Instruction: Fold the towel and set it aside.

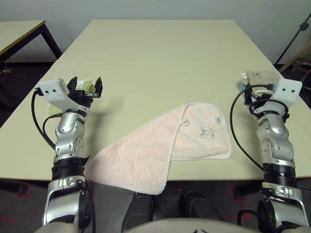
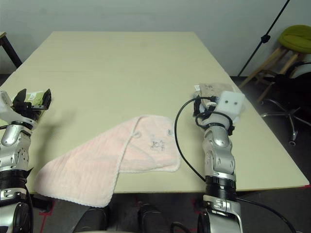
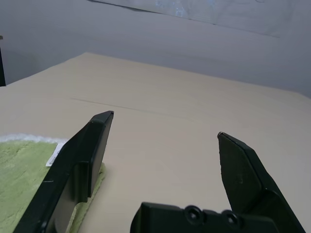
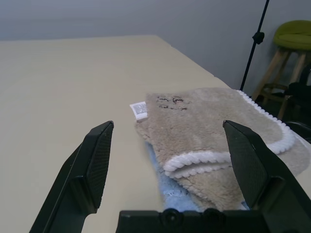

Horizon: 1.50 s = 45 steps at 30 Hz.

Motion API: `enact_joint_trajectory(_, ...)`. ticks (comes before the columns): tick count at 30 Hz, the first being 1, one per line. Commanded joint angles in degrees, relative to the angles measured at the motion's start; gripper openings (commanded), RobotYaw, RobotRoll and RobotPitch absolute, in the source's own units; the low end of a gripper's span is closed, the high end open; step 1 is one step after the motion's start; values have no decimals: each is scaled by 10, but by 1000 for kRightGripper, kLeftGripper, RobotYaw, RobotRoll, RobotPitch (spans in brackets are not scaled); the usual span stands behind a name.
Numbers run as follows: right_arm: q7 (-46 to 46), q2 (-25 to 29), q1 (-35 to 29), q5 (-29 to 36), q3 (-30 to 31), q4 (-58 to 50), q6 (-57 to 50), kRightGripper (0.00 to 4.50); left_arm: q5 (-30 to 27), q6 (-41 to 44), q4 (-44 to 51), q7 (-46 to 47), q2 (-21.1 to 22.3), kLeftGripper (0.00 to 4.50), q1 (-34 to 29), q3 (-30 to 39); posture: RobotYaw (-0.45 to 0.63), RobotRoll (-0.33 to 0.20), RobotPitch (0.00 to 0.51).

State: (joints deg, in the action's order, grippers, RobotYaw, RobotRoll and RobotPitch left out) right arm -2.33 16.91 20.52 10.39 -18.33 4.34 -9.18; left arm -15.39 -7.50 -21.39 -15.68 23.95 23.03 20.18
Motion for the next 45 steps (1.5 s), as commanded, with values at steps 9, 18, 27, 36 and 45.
enact_joint_trajectory(9, 66, 34, 20, 13, 26, -44, -63, 4467, -30, 23, 49, -25, 11, 4500, -42, 10, 79, 0, 93)
enact_joint_trajectory(18, 280, 180, 89, 81, 102, -67, -310, 4467, -144, 127, 105, -248, 102, 4500, -52, -3, 128, 0, 86)
enact_joint_trajectory(27, 431, 261, 238, 86, 221, 110, -510, 4467, -191, 250, 150, -427, 173, 4500, -35, -74, 188, 0, 89)
enact_joint_trajectory(36, 530, 242, 298, -6, 343, 295, -444, 4467, -221, 339, 259, -518, 188, 4500, -51, -140, 212, 0, 71)
enact_joint_trajectory(45, 568, 208, 307, -73, 384, 371, -397, 4467, -240, 372, 302, -495, 156, 4500, -65, -143, 221, 0, 62)
